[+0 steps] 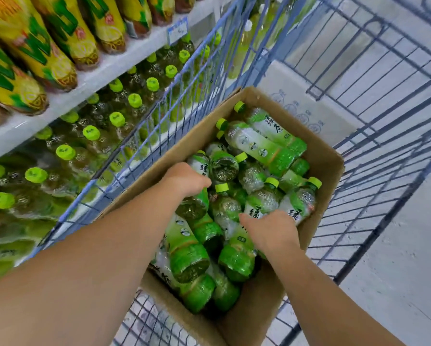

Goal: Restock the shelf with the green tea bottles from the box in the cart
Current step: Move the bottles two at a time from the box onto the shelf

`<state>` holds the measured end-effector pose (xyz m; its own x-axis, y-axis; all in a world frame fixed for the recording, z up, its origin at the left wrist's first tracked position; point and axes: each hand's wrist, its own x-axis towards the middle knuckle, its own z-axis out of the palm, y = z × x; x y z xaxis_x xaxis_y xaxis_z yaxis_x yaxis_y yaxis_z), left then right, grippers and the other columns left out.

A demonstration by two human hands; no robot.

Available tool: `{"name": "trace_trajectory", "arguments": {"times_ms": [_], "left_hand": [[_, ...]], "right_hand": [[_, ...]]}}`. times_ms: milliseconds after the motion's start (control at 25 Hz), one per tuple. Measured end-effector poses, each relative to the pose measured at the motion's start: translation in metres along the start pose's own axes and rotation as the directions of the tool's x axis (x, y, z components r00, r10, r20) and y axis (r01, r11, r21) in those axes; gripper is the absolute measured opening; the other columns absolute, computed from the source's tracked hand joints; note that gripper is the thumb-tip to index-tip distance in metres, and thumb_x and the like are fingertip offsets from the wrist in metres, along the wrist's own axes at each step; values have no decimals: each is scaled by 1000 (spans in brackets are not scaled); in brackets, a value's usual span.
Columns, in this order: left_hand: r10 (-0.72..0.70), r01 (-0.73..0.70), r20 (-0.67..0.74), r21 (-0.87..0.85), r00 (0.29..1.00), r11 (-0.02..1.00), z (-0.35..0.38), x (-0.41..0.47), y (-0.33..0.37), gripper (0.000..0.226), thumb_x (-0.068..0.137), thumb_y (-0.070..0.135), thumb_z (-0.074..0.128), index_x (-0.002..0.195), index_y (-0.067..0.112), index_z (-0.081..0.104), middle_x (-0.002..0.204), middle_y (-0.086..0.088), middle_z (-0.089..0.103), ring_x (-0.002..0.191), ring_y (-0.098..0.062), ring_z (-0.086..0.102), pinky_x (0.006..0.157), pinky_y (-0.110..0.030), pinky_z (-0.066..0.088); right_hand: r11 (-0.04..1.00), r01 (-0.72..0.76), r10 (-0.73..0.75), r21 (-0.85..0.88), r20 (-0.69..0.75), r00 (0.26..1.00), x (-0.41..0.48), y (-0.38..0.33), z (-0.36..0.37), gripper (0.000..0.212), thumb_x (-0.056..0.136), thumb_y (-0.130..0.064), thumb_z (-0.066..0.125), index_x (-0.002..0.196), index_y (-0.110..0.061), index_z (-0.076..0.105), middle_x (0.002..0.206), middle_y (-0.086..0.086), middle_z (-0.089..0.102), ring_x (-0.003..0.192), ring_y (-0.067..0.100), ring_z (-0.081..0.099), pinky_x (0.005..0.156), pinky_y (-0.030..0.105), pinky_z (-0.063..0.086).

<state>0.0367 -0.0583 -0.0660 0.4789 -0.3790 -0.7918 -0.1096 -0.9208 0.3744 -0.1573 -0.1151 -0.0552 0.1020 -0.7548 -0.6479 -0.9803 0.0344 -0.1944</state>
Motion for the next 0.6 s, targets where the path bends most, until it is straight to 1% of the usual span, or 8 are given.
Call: {"name": "trace_trajectory", "arguments": {"times_ms": [40, 120, 200, 280, 400, 480, 520, 600], "left_hand": [[7, -7, 11, 7, 1000, 1000, 0, 2, 0, 61, 85, 44, 72, 124, 0, 58, 103, -10, 62, 95, -30, 62, 74, -35, 48], [15, -14, 31, -25, 999, 1000, -1, -2, -1, 76, 83, 44, 76, 138, 1, 48, 132, -15, 56, 116, -34, 58, 89, -38, 50], [5, 6, 86, -128, 996, 992, -3, -12, -7, 84, 79, 41, 79, 143, 3, 43, 141, -15, 51, 123, -34, 55, 89, -36, 47], [0, 32, 131, -243, 991, 969, -5, -22, -16, 77, 70, 37, 83, 134, 5, 54, 127, -14, 62, 108, -33, 65, 82, -35, 53], [42, 23, 147, -413, 988, 910, -13, -38, -33, 46, 67, 25, 83, 106, 6, 68, 94, -16, 74, 78, -32, 74, 73, -48, 62], [101, -15, 152, -485, 983, 874, -19, -53, -42, 32, 71, 17, 80, 99, 4, 71, 88, -19, 76, 75, -33, 75, 72, -51, 62], [135, -42, 150, -506, 979, 862, -22, -62, -46, 31, 71, 16, 79, 99, 4, 71, 89, -19, 76, 76, -34, 75, 72, -51, 62], [190, -89, 128, -554, 973, 828, -27, -80, -53, 46, 61, 20, 78, 104, 6, 69, 94, -18, 75, 81, -34, 75, 75, -53, 61]], "right_hand": [[999, -13, 14, 47, -23, 1000, -3, -1, 1, 49, 81, -51, 66, 86, -4, 54, 60, 1, 52, 50, 15, 49, 43, 25, 32], [985, -15, 28, 169, -72, 997, -13, -2, 6, 44, 80, -43, 69, 86, -4, 51, 68, 5, 58, 56, 18, 55, 48, 26, 40], [967, 3, 27, 256, -114, 993, -28, -3, 16, 54, 74, -44, 70, 101, -4, 47, 86, 9, 63, 73, 26, 63, 62, 31, 50], [948, 24, 21, 318, -137, 990, -43, -4, 26, 61, 68, -48, 71, 106, -6, 47, 93, 10, 66, 80, 29, 66, 67, 36, 53], [918, 21, 31, 395, -124, 992, -58, -5, 27, 48, 70, -45, 72, 99, -13, 50, 84, 3, 66, 70, 18, 63, 58, 33, 48], [905, 45, 12, 423, -131, 991, -65, -4, 21, 37, 74, -40, 73, 95, -18, 52, 82, -3, 64, 67, 10, 59, 56, 32, 44], [897, 63, -3, 437, -138, 990, -70, -4, 17, 32, 75, -40, 73, 92, -21, 52, 81, -3, 65, 68, 11, 61, 58, 32, 45], [873, 111, -45, 474, -147, 988, -81, -7, 12, 31, 75, -39, 71, 85, -25, 45, 81, -1, 67, 70, 17, 65, 59, 33, 49]]}}
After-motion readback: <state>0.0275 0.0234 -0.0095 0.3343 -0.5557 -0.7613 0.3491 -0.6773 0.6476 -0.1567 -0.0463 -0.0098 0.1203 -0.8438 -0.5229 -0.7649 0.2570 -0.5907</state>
